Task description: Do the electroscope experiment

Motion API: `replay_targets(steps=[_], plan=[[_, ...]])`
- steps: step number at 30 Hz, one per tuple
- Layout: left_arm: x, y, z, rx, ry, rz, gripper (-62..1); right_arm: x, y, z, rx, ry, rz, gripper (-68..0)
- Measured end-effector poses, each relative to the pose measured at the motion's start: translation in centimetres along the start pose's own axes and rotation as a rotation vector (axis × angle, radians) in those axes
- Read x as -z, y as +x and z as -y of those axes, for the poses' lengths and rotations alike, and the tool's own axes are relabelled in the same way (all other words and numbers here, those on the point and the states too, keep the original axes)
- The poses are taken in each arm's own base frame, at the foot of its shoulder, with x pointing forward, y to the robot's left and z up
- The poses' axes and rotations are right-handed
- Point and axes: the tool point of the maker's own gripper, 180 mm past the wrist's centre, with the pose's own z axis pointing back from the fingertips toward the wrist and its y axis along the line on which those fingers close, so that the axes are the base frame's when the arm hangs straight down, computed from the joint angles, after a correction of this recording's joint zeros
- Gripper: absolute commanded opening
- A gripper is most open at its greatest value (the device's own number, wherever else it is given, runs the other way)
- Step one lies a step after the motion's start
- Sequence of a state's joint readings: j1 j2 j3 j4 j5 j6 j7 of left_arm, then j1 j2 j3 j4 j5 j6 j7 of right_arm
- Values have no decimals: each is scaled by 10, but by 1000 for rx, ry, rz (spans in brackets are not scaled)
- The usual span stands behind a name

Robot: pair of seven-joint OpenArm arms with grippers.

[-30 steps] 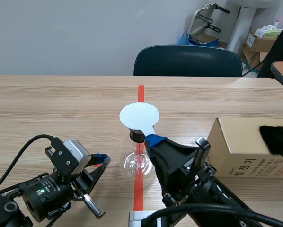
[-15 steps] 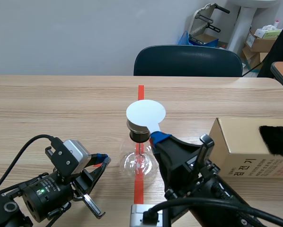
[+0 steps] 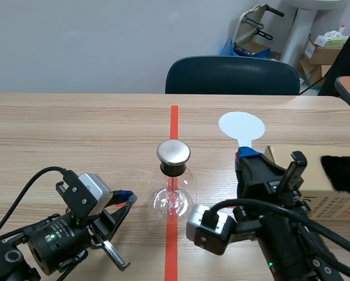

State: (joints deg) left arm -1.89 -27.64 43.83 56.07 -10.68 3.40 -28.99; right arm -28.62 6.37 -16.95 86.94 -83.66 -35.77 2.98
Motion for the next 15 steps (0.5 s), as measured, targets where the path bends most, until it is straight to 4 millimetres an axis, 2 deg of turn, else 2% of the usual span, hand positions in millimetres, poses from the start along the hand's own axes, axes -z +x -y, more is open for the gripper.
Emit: replay_targets(steps=[6, 15], plan=[[0, 0, 0, 0, 0, 0, -554, -2, -24, 0, 0, 0, -131, -665], [0, 0, 0, 0, 0, -2, -554, -2, -27, 0, 0, 0, -151, -665]])
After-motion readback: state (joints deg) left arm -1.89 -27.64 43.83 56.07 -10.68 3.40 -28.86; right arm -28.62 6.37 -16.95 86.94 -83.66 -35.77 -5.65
